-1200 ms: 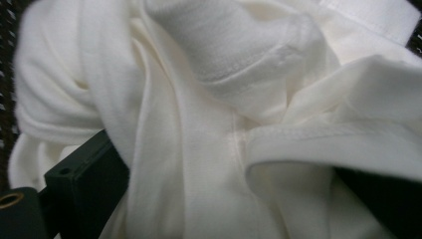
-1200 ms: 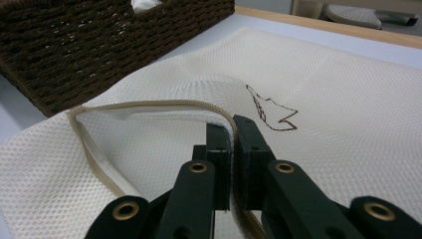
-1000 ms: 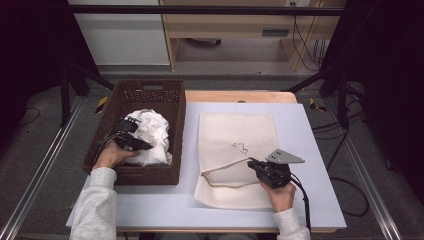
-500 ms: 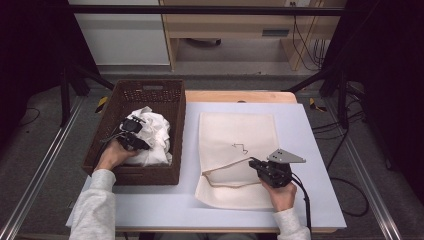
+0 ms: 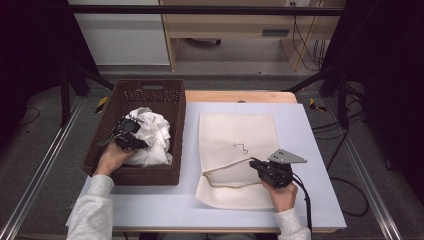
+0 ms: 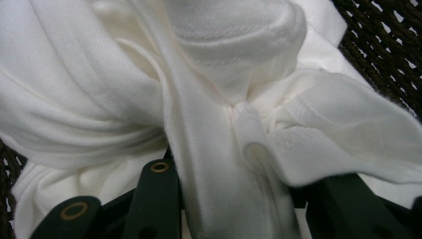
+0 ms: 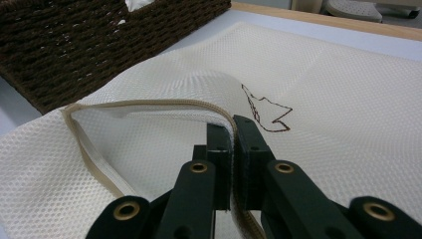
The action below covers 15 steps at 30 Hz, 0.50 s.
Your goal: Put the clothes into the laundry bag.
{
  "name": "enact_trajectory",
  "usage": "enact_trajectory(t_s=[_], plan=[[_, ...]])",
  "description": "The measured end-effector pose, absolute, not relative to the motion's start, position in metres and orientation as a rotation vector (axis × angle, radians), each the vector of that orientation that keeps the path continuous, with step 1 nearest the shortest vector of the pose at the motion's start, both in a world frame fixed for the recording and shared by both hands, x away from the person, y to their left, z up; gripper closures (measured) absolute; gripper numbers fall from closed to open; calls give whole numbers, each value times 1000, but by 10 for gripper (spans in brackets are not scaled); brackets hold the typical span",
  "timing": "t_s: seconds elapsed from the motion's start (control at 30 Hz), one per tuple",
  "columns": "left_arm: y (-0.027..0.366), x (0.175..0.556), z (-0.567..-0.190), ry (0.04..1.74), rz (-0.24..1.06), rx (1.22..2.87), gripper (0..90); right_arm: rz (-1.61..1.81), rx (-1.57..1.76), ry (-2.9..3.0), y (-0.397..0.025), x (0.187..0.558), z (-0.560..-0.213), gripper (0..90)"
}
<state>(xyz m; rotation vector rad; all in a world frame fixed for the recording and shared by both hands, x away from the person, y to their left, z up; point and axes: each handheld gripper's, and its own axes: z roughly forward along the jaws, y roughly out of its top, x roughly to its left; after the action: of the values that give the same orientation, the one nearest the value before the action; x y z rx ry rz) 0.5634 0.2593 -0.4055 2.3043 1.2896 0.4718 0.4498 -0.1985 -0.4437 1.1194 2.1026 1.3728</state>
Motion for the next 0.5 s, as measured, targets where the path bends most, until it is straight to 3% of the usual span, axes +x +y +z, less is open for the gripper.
enact_trajectory(t_s=[0.5], plan=[[269,550,-387,1185,587,2107,634,1387,1122,2091,-201,450,-442,867]])
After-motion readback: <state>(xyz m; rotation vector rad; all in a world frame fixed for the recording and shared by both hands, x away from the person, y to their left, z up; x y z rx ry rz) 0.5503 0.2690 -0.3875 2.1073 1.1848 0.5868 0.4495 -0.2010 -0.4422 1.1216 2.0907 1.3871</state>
